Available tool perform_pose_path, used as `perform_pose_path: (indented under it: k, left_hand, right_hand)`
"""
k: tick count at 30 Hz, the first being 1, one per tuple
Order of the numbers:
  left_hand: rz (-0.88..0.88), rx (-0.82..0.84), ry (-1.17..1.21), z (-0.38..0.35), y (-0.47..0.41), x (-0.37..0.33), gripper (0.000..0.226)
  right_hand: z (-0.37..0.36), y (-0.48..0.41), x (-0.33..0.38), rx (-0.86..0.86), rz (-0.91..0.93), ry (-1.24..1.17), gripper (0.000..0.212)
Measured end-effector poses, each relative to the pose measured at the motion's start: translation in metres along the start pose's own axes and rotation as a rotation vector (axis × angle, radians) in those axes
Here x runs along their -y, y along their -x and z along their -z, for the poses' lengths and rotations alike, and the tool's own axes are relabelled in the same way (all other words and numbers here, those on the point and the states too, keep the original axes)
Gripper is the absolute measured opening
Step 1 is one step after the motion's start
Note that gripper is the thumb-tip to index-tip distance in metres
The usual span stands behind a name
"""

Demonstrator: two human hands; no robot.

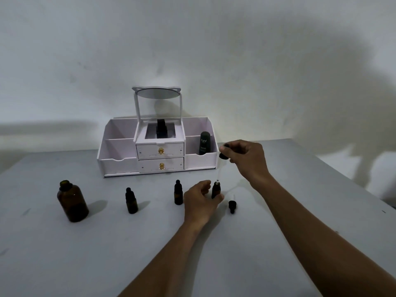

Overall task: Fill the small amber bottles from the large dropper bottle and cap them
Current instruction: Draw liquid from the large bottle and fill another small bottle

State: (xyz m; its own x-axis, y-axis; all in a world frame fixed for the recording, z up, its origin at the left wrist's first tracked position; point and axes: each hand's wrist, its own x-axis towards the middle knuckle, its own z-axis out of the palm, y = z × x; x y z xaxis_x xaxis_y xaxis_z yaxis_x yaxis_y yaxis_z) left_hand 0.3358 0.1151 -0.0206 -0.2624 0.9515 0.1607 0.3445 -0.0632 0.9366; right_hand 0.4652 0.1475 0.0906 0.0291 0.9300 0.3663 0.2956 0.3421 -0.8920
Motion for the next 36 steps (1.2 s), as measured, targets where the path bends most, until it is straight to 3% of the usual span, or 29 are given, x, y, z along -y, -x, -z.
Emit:
perform_pose_path:
  k: [12,27,33,36]
  left_hand:
    - [-0.061,0.028,-0.114,-0.004,-0.003,0.001,0.041]
    - [-0.054,0.037,-0.162,-0.003,-0.003,0.000,0.040]
    - [-0.022,0.058,-0.082,0.011,0.013,-0.002,0.051]
    - [0.005,0.095,-0.004,0.034,0.036,0.003,0.041]
  right_hand:
    - [-0.002,-0.003,-0.014,0.012,0.016,0.089,0.010]
    - [-0.006,-0.004,-0.011,0.029,0.066,0.125,0.008]
    - [-0.002,-0.009,0.012,0.005,0.099,0.037,0.011]
    - [-0.007,-0.011,0.038,-0.014,0.156,-0.025,0.013]
